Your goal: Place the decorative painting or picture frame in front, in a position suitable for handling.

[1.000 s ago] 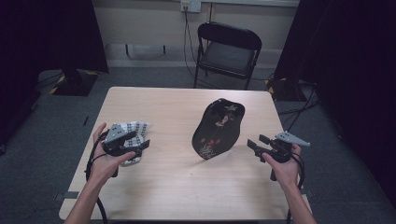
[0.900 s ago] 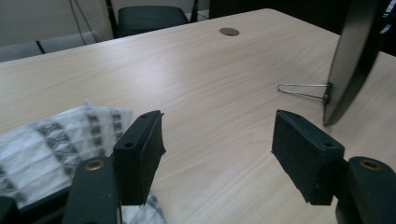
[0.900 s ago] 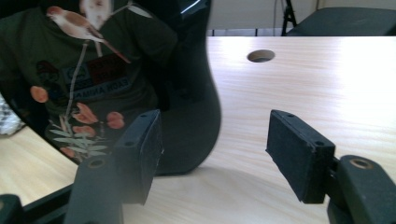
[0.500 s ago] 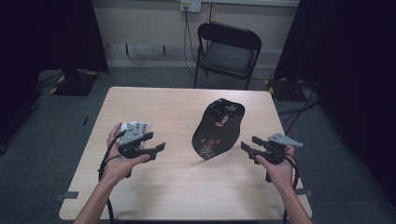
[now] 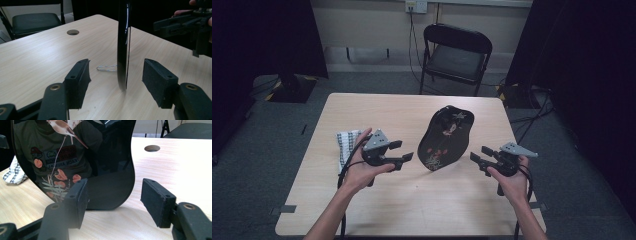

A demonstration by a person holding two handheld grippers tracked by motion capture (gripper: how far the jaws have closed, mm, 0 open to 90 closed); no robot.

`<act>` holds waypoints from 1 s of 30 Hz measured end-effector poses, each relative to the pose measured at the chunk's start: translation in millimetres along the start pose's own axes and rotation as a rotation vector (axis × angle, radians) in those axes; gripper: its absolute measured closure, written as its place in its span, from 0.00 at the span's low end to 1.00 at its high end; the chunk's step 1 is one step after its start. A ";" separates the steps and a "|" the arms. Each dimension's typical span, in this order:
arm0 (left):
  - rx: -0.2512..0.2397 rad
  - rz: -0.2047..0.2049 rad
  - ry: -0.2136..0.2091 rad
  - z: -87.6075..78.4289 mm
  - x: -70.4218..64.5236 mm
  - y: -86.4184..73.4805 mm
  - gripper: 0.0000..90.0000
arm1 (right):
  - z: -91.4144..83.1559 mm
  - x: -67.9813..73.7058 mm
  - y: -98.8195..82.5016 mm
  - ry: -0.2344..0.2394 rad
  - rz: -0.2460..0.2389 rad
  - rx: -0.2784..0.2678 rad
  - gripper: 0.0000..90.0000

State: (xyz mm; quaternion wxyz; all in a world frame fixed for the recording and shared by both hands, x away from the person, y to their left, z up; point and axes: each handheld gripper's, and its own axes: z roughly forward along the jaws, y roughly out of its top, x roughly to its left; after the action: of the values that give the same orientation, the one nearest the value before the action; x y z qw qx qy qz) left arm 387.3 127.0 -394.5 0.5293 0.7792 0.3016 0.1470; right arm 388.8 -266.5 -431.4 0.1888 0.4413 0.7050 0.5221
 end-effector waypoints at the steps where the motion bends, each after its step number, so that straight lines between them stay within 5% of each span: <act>1: 0.000 -0.013 0.005 4.6 -0.5 1.8 0.40 | 0.0 0.7 -0.1 0.002 -0.004 0.000 0.44; 2: 0.000 -0.013 0.005 4.6 -0.5 1.8 0.46 | 0.0 0.7 -0.1 0.002 -0.004 0.000 0.44; 4: 0.004 -0.015 0.007 9.4 -1.2 4.4 0.40 | 0.3 0.7 -0.7 0.008 -0.008 0.007 0.44; 5: -0.004 -0.013 -0.013 13.4 -1.4 6.7 0.49 | 0.6 0.4 -1.3 0.011 -0.006 0.012 0.44; 16: 0.006 -0.029 -0.010 40.2 -2.6 8.4 0.50 | 1.0 -0.7 -2.5 0.008 -0.008 0.016 0.44; 21: 0.007 -0.024 -0.028 48.7 -1.5 7.0 0.64 | 1.2 1.3 -1.9 0.017 -0.006 0.009 0.45; 30: -0.010 -0.012 -0.046 59.7 -0.7 6.0 0.73 | 2.7 1.3 -3.6 0.018 -0.009 0.023 0.45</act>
State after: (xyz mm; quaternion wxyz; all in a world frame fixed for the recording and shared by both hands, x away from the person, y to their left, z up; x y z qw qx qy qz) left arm 421.3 81.1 -412.6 0.5410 0.7779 0.2930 0.1274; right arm 388.6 -264.2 -435.5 0.1797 0.4357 0.7145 0.5170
